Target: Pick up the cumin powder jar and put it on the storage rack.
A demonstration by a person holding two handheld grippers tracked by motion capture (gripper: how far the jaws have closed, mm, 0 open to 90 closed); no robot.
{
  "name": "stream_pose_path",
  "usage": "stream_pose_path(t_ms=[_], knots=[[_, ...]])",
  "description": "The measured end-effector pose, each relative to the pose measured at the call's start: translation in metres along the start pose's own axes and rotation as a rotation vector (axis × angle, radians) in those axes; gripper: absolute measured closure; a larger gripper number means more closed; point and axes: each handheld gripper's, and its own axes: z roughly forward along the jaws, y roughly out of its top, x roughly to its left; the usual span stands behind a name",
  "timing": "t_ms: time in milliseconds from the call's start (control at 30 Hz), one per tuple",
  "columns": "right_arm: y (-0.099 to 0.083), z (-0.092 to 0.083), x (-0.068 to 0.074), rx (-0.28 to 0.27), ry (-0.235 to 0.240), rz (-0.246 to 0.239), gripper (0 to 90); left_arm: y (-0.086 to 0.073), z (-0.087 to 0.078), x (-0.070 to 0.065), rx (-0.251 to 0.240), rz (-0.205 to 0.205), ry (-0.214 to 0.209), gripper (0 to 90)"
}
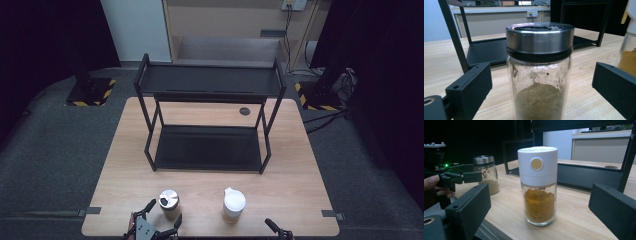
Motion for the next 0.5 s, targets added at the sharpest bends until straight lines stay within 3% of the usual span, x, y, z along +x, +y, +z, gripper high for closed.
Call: stream_pose_path(t_ms=[500], knots=[[-0.001, -0.003, -0.003, -0.005, -0.011, 0.011, 4.0, 0.003, 0.016, -0.001, 0.019, -0.001, 0.003, 3.0]])
